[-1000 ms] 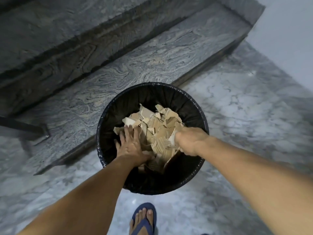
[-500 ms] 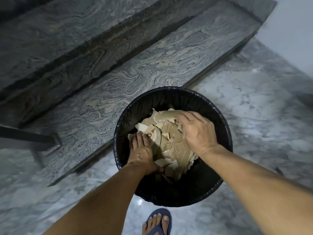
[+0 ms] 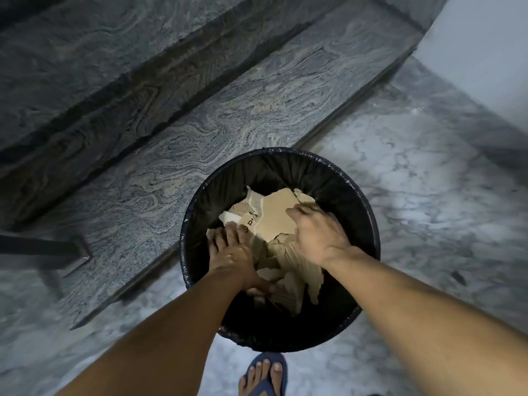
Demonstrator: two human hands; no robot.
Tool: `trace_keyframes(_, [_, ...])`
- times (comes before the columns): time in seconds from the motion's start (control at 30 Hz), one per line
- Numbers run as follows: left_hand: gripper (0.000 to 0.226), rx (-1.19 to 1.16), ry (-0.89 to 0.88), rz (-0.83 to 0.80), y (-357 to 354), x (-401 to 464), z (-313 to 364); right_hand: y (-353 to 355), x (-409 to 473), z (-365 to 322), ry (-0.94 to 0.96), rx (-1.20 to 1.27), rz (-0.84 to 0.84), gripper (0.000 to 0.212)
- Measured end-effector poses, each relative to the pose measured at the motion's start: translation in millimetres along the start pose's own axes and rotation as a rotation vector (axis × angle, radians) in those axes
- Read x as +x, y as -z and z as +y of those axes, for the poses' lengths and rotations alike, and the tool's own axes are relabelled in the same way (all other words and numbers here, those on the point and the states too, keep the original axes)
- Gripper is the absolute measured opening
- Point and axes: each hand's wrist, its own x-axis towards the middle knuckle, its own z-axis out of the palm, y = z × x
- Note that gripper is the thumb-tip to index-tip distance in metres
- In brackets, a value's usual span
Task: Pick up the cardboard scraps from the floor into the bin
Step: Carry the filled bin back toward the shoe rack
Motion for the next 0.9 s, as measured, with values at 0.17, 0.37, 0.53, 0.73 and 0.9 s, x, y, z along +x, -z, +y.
trace_keyframes(0.17, [0.067,0.063,-0.070,0.699,44,-24,-16,39,-53,16,-0.201,0.036,0.537,0.043])
trace_keyframes(0.37, [0.083,-0.498,0.306,0.303,81,-24,-35,45,-90,27,-0.734,0.501,0.056,0.057])
trace_keyframes(0.53, [0.041,-0.483,0.279,0.295,98,-21,-39,43,-110,40,-0.800,0.562,0.125,0.041])
trace_keyframes(0.73, [0.037,-0.472,0.202,0.292,128,-52,16,64,-169,70,-0.966,0.714,0.223,0.031])
trace_keyframes(0.9, [0.038,-0.466,0.055,0.301,144,-101,74,89,-246,99,-1.095,0.833,0.342,0.024])
